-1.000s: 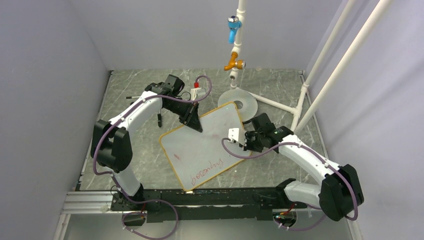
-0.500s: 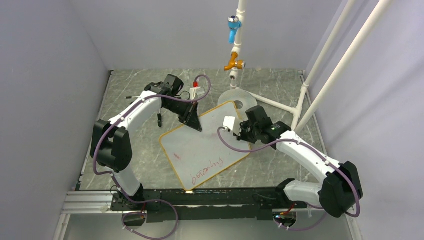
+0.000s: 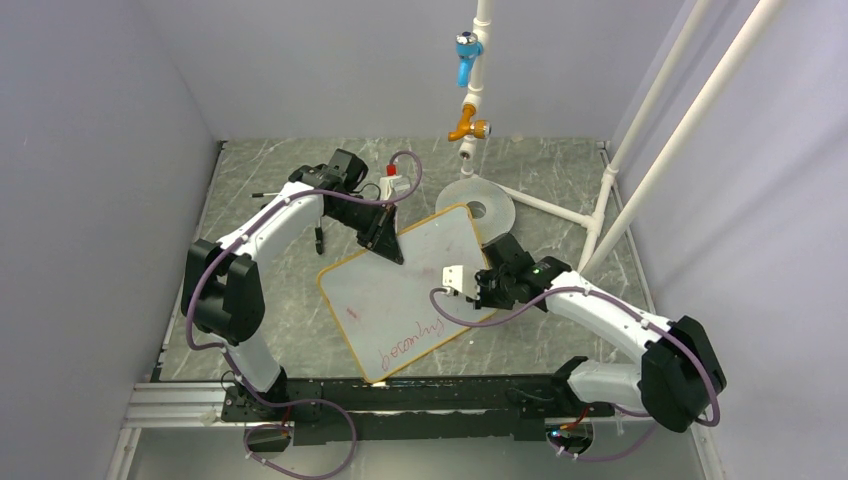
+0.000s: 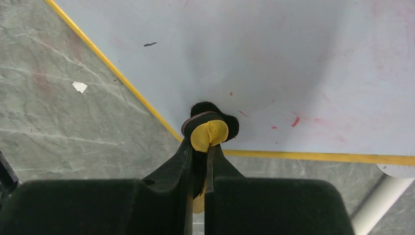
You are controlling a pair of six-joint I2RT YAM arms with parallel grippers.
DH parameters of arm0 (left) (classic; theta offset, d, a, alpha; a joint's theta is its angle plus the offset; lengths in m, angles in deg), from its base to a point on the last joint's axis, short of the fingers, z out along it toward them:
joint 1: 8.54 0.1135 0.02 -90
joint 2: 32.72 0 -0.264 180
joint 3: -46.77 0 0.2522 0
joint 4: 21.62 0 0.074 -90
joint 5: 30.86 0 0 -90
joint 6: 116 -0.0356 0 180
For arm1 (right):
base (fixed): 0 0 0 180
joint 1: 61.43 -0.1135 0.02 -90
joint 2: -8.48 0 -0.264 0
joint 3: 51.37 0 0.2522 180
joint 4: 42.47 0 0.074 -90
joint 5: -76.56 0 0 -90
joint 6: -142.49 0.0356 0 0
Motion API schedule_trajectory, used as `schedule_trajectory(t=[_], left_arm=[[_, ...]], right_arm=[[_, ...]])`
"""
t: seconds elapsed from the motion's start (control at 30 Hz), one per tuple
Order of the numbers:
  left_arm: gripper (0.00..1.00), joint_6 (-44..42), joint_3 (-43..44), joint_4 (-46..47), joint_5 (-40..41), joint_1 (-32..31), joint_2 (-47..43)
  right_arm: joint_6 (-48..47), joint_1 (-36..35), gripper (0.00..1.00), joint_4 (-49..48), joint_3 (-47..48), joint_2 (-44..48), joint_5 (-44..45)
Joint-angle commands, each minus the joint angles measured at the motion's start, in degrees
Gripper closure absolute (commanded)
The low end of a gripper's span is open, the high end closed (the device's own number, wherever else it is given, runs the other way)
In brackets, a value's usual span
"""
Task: Erase the whiteboard
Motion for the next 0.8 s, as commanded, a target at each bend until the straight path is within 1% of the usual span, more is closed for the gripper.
schedule_trajectory(t=[0.0,0.2,0.3,0.4,0.53,0.63,0.77], left_arm=[[1.00,-0.63,1.91,0.19,-9.42,-0.62,-3.08],[1.00,-0.74,1.81,0.12,-9.46,-0.62,-3.23],[1.00,-0.78,1.81,0.12,-9.49,-0.62,-3.23],[1.00,-0.77,1.81,0.03,-9.49,-0.62,-3.25],[1.00,-0.83,1.81,0.14,-9.56,-0.54,-3.30],[1.00,-0.81,1.90,0.04,-9.64,-0.33,-3.27],[1.00,-0.76,2.08,0.04,-9.69,-0.27,-3.06]], right_arm=[[1.15,-0.68,1.00,-0.21,1.55,-1.19,-1.32],[4.66,2.48,1.00,-5.59,7.60,-1.74,4.83],[4.72,3.59,1.00,-6.33,10.39,-1.79,5.42],[4.68,3.75,1.00,-5.19,11.59,-1.95,3.90],[1.97,3.09,1.00,-1.97,8.38,-1.70,-1.19],[-0.05,1.83,1.00,0.00,4.38,-1.06,-1.77],[-0.10,1.77,1.00,0.69,1.11,0.02,-0.71]])
